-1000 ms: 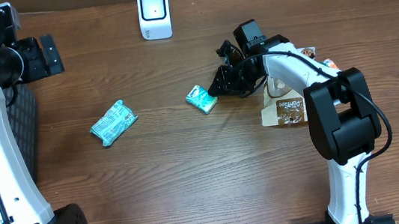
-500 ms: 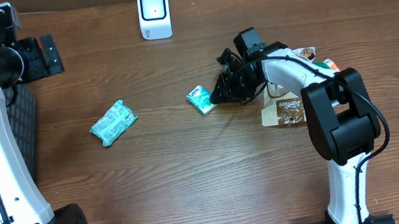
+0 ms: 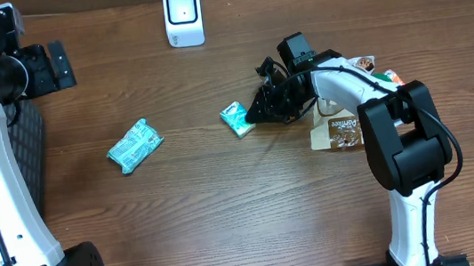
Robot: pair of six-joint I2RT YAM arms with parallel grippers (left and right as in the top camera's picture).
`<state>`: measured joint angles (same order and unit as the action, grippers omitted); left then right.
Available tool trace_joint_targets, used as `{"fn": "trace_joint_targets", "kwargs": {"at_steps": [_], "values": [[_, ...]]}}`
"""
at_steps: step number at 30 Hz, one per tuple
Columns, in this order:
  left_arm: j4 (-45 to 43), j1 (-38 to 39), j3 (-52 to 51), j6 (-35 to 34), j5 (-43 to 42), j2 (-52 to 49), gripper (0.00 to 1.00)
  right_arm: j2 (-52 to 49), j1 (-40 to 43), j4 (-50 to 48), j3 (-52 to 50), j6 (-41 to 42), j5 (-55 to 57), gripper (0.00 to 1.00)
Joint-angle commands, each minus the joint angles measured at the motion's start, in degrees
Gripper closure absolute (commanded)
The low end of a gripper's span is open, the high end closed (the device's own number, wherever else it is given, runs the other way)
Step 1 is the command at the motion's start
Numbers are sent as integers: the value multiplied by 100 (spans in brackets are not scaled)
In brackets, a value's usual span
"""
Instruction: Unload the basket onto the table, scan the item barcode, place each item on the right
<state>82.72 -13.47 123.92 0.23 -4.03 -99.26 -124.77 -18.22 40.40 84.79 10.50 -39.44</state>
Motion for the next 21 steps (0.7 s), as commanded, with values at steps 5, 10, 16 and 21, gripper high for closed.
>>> {"fn": "trace_joint_targets", "kwargs": {"at_steps": [5,10,16,21], "values": [[-24,74,105,109,15,24,0,125,-431,-223,-278,509,601,75],[-24,74,105,109,17,24,0,120,-579,-393,-492,946,883,88],[-24,74,105,109,15,24,0,122,-575,-461,-492,1078,887,96],[-24,74,105,109,15,24,1,199,-494,-459,-426,1010,262,96]]}}
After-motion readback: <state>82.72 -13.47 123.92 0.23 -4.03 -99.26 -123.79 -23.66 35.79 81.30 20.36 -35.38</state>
